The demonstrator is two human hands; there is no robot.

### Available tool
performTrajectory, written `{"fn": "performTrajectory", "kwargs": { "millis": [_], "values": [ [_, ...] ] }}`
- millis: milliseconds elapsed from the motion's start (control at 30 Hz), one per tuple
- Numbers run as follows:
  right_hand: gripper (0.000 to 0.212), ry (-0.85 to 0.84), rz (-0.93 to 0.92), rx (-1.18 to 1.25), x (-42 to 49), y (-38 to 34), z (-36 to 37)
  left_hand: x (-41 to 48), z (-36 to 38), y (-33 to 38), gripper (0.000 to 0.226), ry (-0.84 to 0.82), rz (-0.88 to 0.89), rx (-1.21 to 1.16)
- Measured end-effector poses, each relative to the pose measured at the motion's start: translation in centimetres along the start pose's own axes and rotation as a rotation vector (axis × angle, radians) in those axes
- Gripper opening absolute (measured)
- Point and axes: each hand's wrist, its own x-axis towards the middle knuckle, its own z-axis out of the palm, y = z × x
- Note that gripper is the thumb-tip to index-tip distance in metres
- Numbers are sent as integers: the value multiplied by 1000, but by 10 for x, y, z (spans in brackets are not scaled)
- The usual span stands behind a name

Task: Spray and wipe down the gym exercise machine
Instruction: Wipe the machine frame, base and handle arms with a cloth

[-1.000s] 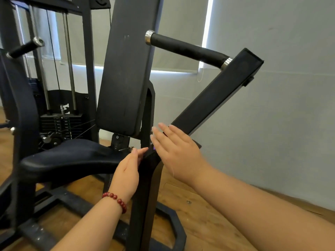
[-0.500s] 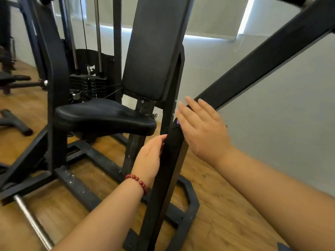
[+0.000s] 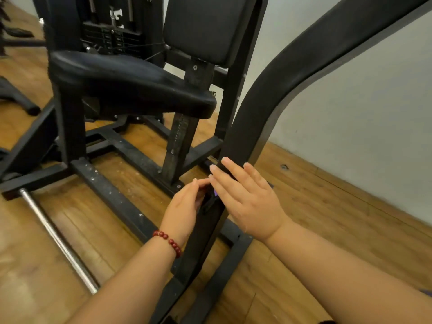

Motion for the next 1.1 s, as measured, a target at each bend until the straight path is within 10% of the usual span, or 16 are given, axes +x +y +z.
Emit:
{"fn": "performTrajectory", "kwargs": {
  "millis": [533, 667, 833, 1033, 1100],
  "values": [
    [53, 508, 1301, 865, -4, -142, 70, -29, -12, -69, 42, -19, -116, -142],
    [110, 285, 1714, 1239, -31, -184, 91, -31, -8, -78, 36, -33, -80, -94],
    [74, 480, 1835, 1339, -17, -163, 77, -35, -5, -81, 34, -37, -42, -83],
    [53, 321, 2082, 1482, -38, -185, 96, -42, -9, -86, 38, -41, -91, -32],
    [70, 338, 2220, 1525, -39, -198, 101, -44, -12, -92, 36, -62, -116, -6]
  ]
}}
